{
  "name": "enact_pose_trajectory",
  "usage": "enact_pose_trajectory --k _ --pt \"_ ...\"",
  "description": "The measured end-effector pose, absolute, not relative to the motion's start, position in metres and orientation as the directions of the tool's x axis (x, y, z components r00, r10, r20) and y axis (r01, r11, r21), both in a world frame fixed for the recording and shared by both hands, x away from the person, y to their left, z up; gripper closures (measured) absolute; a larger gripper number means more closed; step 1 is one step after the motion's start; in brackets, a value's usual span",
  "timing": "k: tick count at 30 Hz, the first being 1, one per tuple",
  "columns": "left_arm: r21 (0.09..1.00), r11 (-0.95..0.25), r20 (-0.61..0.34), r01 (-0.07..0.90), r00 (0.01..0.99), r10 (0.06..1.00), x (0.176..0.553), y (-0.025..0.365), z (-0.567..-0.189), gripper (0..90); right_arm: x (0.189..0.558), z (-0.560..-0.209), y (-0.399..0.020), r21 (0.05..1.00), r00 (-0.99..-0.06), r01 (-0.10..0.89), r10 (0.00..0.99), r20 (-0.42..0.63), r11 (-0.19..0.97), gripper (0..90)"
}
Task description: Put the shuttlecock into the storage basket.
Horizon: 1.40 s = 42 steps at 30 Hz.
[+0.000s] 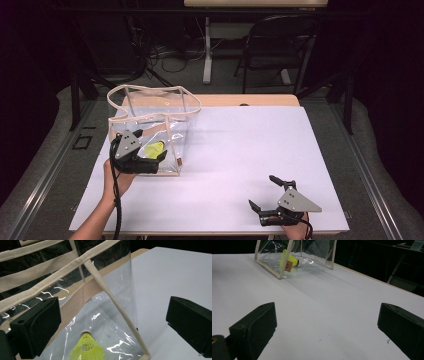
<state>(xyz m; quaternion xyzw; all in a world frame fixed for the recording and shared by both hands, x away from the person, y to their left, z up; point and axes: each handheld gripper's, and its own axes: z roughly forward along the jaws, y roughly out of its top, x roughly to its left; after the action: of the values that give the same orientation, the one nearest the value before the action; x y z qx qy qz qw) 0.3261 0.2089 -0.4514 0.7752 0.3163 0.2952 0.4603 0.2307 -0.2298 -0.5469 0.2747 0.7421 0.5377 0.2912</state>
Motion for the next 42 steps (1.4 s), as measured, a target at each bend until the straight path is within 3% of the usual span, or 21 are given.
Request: enact_pose_trajectory --k 42 --pt "0.927 -0.313 0.125 0.207 0.616 0.777 0.268 0.231 -0.490 0.0 0.230 -0.546 -0.228 0.957 -0.679 0.090 0.720 -0.145 0.277 1.7"
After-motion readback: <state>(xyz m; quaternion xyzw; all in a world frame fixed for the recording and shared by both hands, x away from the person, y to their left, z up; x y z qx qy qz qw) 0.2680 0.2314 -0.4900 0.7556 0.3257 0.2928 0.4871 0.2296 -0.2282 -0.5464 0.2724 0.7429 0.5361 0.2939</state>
